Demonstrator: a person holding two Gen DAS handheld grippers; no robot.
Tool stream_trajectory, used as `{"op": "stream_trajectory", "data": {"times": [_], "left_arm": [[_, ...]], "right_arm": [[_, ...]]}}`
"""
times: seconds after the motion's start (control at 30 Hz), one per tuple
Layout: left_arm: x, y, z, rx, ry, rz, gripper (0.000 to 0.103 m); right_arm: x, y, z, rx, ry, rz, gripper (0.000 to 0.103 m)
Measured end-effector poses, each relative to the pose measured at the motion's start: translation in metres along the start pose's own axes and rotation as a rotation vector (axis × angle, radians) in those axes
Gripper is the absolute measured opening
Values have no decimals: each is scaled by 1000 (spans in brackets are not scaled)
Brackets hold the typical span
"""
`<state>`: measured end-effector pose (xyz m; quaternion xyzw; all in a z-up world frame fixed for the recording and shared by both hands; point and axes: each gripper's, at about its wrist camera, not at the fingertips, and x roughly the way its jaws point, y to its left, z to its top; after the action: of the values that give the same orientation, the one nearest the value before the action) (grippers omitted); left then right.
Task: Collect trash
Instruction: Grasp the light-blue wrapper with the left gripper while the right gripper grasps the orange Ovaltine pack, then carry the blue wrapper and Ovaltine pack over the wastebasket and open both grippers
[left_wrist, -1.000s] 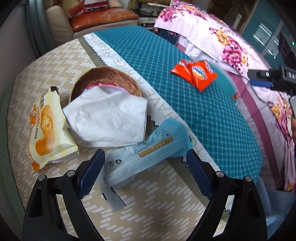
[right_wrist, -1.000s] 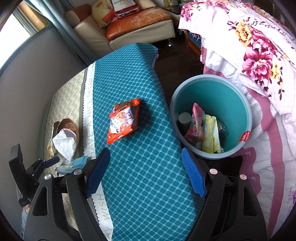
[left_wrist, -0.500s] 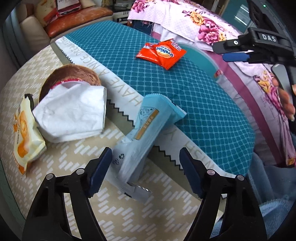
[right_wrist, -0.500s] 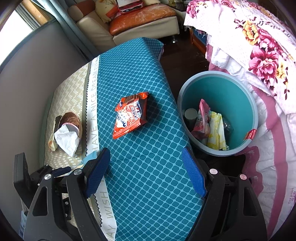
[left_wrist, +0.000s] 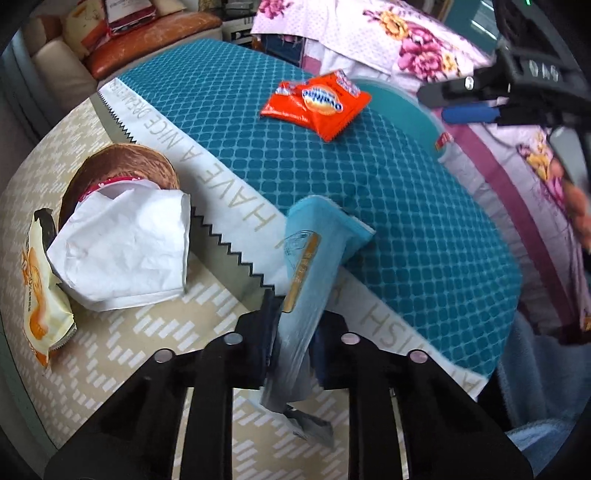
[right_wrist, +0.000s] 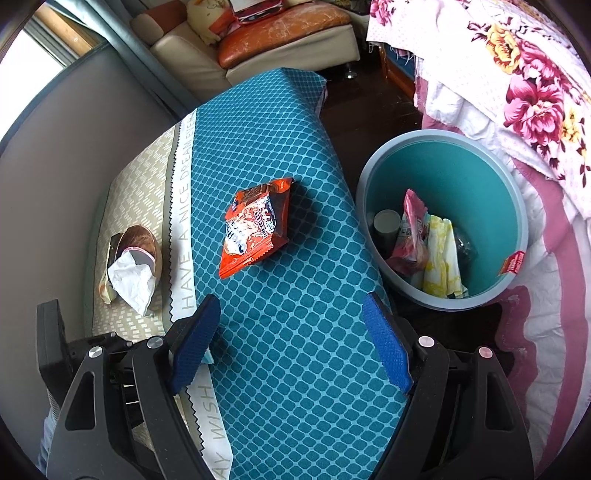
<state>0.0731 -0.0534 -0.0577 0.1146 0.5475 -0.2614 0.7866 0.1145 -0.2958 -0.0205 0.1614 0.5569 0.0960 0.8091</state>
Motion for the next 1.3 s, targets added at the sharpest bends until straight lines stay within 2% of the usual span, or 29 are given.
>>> {"op": "stream_trajectory", "data": {"times": [0.1, 0.4, 0.53, 0.73, 0.77, 0.8, 0.9, 1.3], "left_arm": [[-10, 6, 9, -72, -30, -42, 16], [-35, 33, 35, -255, -133, -65, 16], [-48, 53, 41, -328, -181, -69, 16], [-50, 78, 43, -410, -198, -59, 16], [-50, 79, 43, -416, -197, -57, 16], [-49, 80, 44, -420, -195, -56, 16], [-46, 79, 47, -422, -189, -59, 16], [-36, 36, 77, -344, -175, -61, 16]], "right_arm": [[5, -1, 2, 7, 9, 2, 76], [25, 2, 22, 0, 0, 45, 76], [46, 6, 37, 8, 32, 86, 76], [70, 16, 47, -14, 49, 89, 75], [72, 15, 47, -14, 53, 93, 67], [72, 14, 47, -13, 47, 101, 52], [71, 19, 46, -36, 28, 99, 30], [27, -6, 42, -23, -81, 78, 28]]}}
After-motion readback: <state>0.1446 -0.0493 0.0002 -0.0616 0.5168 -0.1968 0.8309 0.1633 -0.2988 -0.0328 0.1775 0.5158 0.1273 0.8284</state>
